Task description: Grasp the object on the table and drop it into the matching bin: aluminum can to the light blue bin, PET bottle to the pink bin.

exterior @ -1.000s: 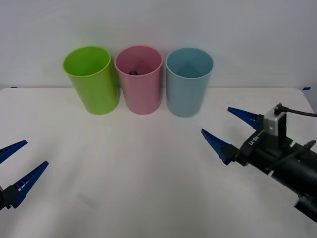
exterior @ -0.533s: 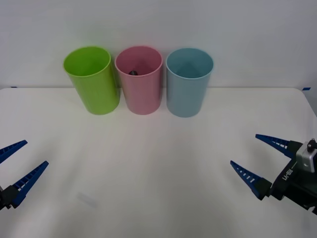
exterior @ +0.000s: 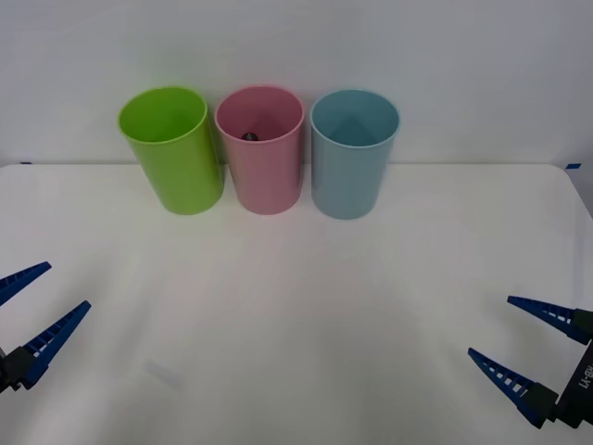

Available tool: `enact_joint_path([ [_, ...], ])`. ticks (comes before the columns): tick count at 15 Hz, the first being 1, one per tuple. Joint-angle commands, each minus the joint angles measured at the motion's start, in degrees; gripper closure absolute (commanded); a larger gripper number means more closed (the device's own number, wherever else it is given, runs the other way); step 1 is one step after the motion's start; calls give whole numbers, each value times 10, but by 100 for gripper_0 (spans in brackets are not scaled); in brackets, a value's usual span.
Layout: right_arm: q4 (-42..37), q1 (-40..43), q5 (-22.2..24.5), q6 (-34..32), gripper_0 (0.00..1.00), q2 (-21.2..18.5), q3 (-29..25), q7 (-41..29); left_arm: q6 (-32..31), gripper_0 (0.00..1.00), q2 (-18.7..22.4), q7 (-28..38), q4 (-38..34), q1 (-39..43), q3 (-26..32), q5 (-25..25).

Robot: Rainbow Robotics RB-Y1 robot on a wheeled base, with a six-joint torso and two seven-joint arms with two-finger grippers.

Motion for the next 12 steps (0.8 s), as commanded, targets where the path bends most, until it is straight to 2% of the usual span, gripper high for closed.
enact_joint_path([
  [1,41,0,0,-50,0,15,-23,7,0,0,0,0,0,0,0,0],
  [8,121,10,-3,-103,0,19,-40,25,0,0,0,0,0,0,0,0],
  [12,121,10,-3,-103,0,19,-40,25,0,0,0,0,0,0,0,0],
])
